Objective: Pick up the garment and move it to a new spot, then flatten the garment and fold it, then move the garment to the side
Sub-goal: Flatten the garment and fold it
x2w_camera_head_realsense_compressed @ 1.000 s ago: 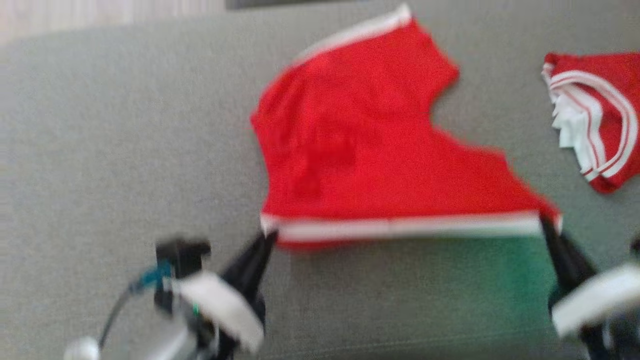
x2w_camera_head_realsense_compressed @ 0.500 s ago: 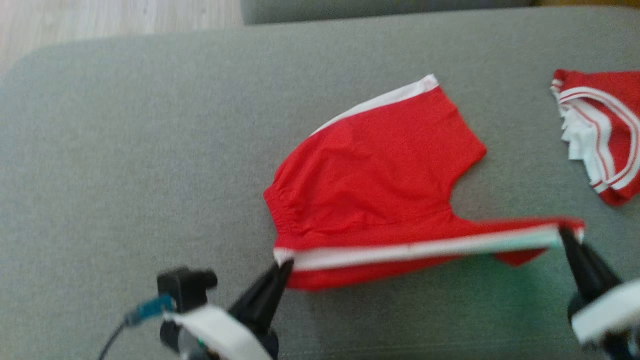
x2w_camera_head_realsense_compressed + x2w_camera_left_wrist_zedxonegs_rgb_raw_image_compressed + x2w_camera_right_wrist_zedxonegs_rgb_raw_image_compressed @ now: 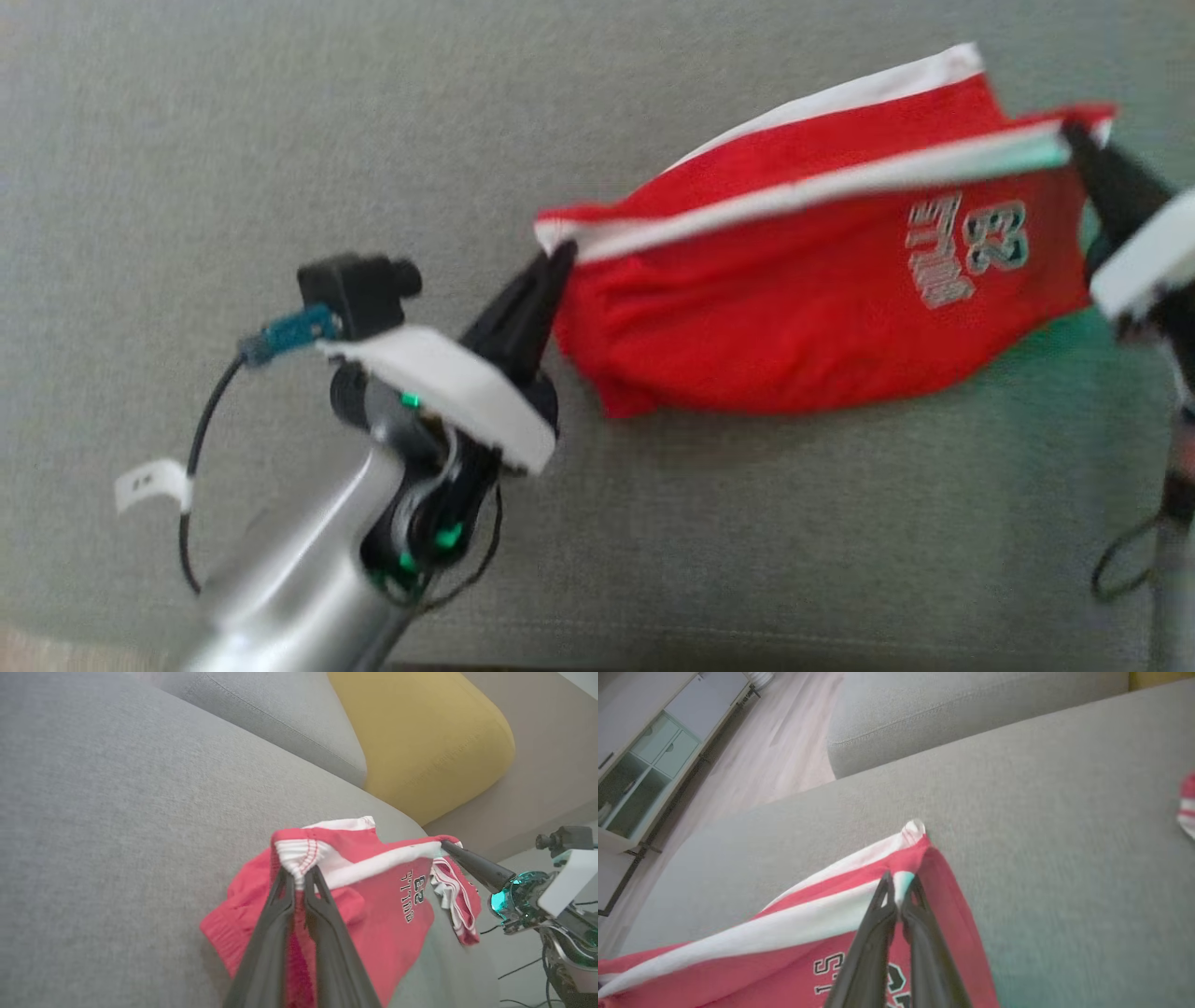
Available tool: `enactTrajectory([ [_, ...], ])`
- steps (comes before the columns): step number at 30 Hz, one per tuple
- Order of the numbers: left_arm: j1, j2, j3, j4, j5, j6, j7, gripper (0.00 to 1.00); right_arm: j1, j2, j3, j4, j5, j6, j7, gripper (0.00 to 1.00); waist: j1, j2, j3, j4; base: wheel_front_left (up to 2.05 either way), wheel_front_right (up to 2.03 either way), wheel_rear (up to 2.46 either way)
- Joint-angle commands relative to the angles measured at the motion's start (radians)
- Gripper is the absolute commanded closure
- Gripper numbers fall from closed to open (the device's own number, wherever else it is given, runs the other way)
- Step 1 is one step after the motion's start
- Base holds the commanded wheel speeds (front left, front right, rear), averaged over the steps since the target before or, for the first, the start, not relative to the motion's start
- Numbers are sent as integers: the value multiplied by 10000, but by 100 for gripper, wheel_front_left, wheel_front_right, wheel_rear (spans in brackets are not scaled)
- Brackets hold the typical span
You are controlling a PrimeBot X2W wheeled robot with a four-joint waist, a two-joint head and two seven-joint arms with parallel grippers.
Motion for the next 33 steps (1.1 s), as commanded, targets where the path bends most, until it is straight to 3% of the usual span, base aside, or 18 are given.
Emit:
enactTrajectory([
  [1, -695, -82, 472, 129, 99, 38, -101, 100, -883, -304, 290, -13, -207, -7, 66, 100, -1, 0, 640, 512, 0, 0, 0],
  [7, -1805, -810, 415, 1718, 141, -334, -253, 100, -2639, -708, 636, 1394, -707, -7, 157, 100, -1, 0, 1276, 788, 0, 0, 0],
  [14, -2483, -1316, 240, 3217, 179, -693, -338, 100, -3329, -949, 931, 2519, -1007, -7, 56, 100, -1, 0, 1416, 902, 0, 0, 0],
  [15, -2519, -1354, 237, 3363, 177, -704, -359, 84, -3317, -971, 1020, 2579, -1033, -7, 24, 76, -1, 0, 1394, 893, 0, 0, 0],
  [16, -2529, -1380, 235, 3491, 154, -710, -355, 75, -3289, -984, 1108, 2615, -1041, -7, -49, 15, -1, 0, 1360, 873, 0, 0, 0],
  [17, -2515, -1402, 238, 3584, 119, -707, -342, 63, -3249, -995, 1176, 2655, -1038, -7, -109, 0, -1, 0, 1320, 848, 0, 0, 0],
  [18, -2480, -1406, 236, 3645, 99, -698, -339, 38, -3206, -1018, 1236, 2683, -1043, -7, -167, 0, -1, 0, 1262, 815, 0, 0, 0],
  [19, -2480, -1406, 236, 3645, 99, -698, -339, 38, -3206, -1018, 1236, 2683, -1043, -7, -167, 0, -1, 0, 1262, 815, 0, 0, 0],
  [20, -2421, -1392, 210, 3681, 94, -681, -317, 0, -3151, -1077, 1372, 2655, -1038, -7, -216, 0, -1, 0, 1189, 785, 0, 0, 0],
  [26, -1669, -746, -277, 3223, 848, -262, -584, 0, -2169, -2261, 2478, 1925, -825, -7, 35, 0, -1, 0, 364, 613, 0, 0, 0],
  [33, -634, -74, -529, 1864, 2374, 1040, -1952, 0, -1527, -2758, 2550, 1812, -944, -7, 490, 0, -1, 0, 160, 746, 0, 0, 0],
])
